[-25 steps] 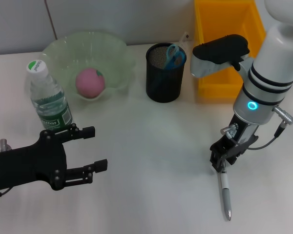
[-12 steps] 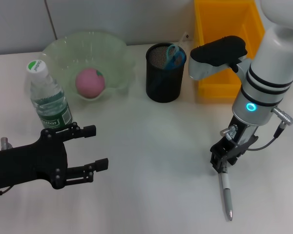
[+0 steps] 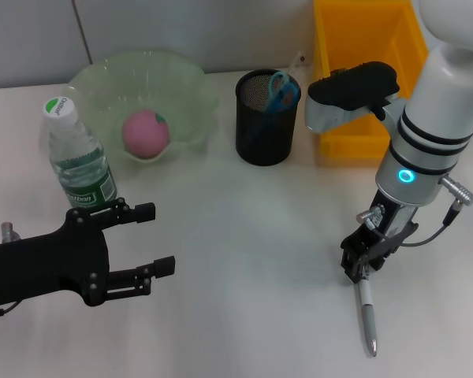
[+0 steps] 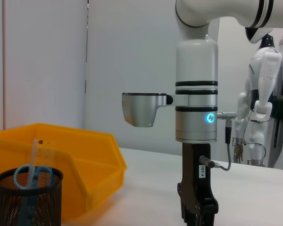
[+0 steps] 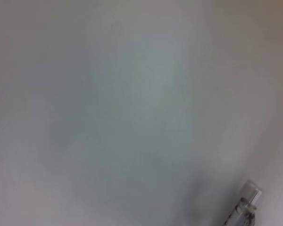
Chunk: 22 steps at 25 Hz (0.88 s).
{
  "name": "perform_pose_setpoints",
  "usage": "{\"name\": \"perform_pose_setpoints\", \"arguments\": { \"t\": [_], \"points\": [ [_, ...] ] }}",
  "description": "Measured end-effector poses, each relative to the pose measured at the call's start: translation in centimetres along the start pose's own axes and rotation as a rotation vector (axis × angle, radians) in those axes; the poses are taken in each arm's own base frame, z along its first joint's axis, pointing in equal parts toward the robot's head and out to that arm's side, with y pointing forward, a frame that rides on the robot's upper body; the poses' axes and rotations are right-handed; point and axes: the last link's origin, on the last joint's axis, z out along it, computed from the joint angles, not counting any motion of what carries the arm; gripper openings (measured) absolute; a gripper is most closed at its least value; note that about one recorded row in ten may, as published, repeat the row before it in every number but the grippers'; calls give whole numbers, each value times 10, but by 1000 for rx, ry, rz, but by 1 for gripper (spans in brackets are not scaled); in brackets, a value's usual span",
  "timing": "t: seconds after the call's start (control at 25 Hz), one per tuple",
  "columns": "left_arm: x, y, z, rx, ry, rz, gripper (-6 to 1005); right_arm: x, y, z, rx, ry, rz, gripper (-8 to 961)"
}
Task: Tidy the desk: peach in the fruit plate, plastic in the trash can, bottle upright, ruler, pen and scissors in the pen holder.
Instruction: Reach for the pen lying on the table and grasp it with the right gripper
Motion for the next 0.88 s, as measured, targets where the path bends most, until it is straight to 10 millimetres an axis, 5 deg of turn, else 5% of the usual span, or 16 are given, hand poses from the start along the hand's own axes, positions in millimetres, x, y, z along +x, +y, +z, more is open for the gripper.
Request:
{"name": "perform_pose_setpoints", "arguments": {
  "t": [0.88],
  "points": [
    [0, 1, -1, 0, 0, -5, 800, 0, 1, 2, 18, 0, -15, 241]
  ]
}}
